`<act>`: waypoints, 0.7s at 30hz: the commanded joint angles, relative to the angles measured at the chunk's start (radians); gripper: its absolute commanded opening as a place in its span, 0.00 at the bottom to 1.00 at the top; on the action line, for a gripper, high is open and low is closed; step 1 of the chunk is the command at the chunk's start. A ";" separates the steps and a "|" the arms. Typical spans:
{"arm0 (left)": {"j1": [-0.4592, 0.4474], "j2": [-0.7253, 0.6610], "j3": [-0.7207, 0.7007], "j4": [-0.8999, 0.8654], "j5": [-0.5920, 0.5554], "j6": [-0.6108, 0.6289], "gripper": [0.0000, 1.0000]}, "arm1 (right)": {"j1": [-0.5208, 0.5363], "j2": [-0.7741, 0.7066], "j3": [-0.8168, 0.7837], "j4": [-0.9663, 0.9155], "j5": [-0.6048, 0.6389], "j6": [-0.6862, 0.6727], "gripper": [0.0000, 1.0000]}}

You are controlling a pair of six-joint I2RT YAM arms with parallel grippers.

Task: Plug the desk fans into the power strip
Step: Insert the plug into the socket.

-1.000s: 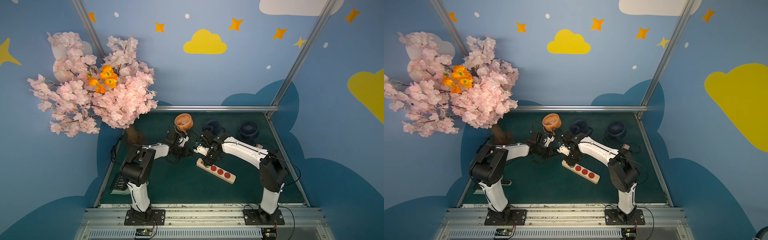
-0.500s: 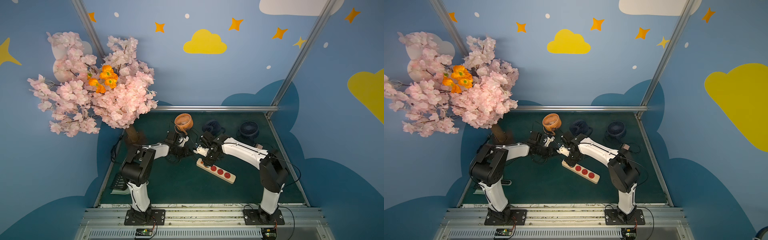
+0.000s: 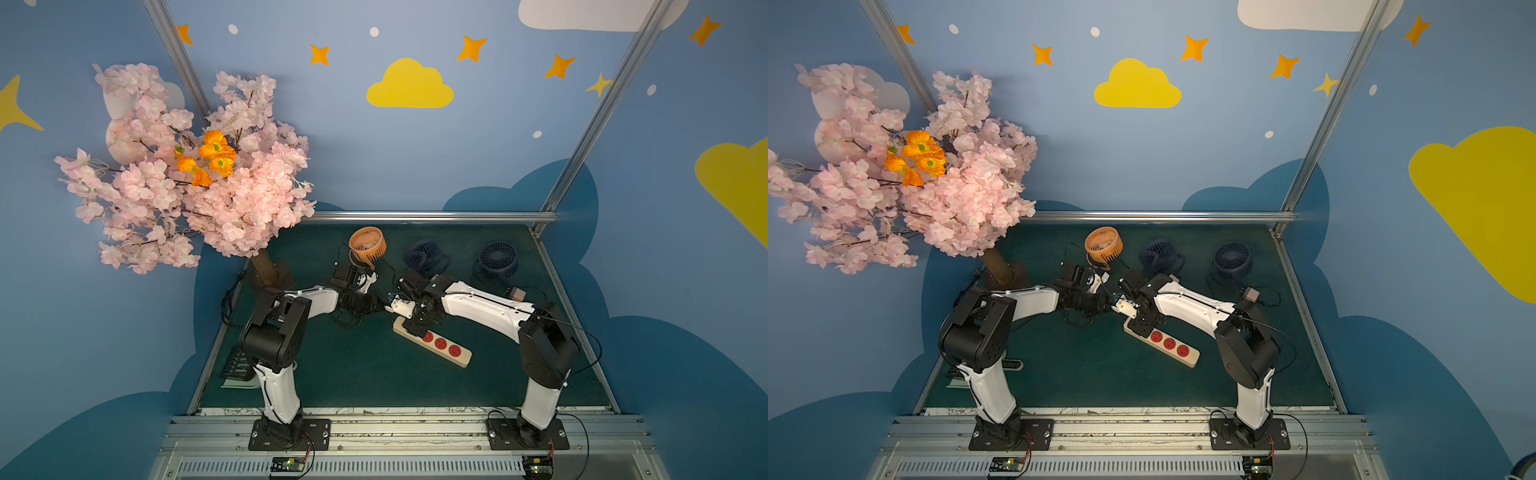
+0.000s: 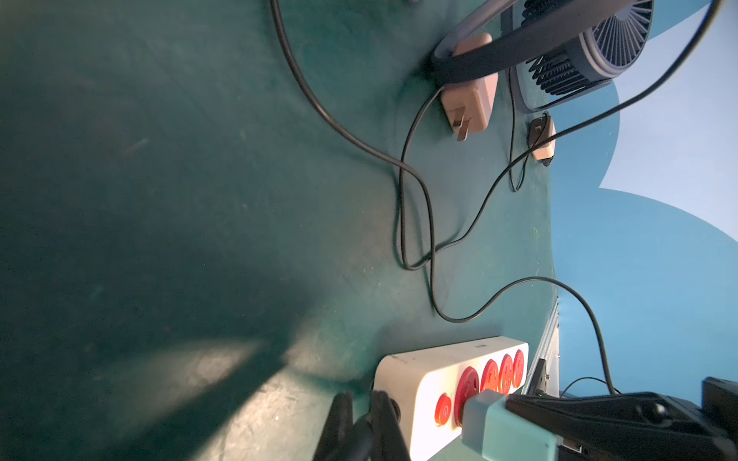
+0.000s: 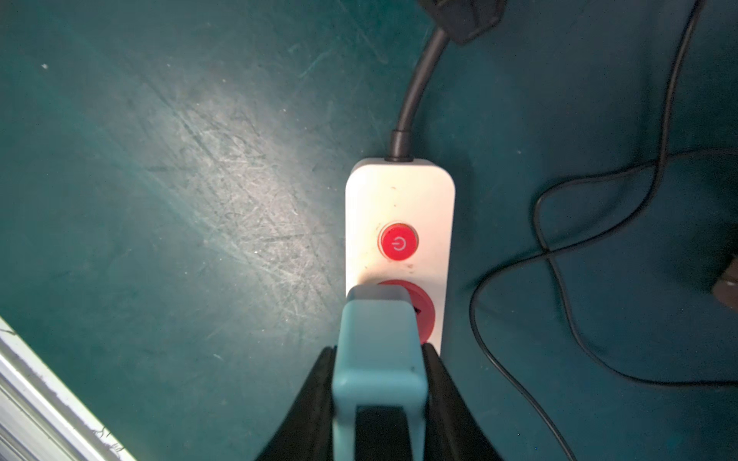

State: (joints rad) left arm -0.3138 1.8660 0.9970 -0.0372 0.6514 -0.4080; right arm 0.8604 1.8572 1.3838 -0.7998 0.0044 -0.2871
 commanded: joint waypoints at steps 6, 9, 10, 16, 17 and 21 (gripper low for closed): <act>0.019 -0.004 0.012 0.016 0.007 0.007 0.02 | -0.016 0.133 -0.103 -0.057 0.129 -0.055 0.00; 0.020 -0.002 0.012 0.019 0.013 0.004 0.02 | -0.040 0.166 -0.094 -0.066 0.109 -0.055 0.00; 0.021 -0.002 0.012 0.019 0.013 0.004 0.02 | -0.045 0.173 -0.094 -0.069 0.104 -0.055 0.00; 0.025 -0.004 0.007 0.034 0.017 -0.005 0.02 | -0.042 0.218 -0.109 -0.076 0.112 -0.059 0.00; 0.025 -0.004 0.006 0.038 0.020 -0.007 0.02 | -0.035 0.229 -0.114 -0.075 0.111 -0.062 0.00; 0.032 -0.009 0.000 0.053 0.026 -0.019 0.02 | -0.002 0.266 -0.136 -0.072 0.136 -0.071 0.00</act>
State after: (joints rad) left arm -0.3073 1.8660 0.9962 -0.0372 0.6647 -0.4217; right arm 0.8524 1.8988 1.3830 -0.8043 -0.0051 -0.3157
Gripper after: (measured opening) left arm 0.078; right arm 0.314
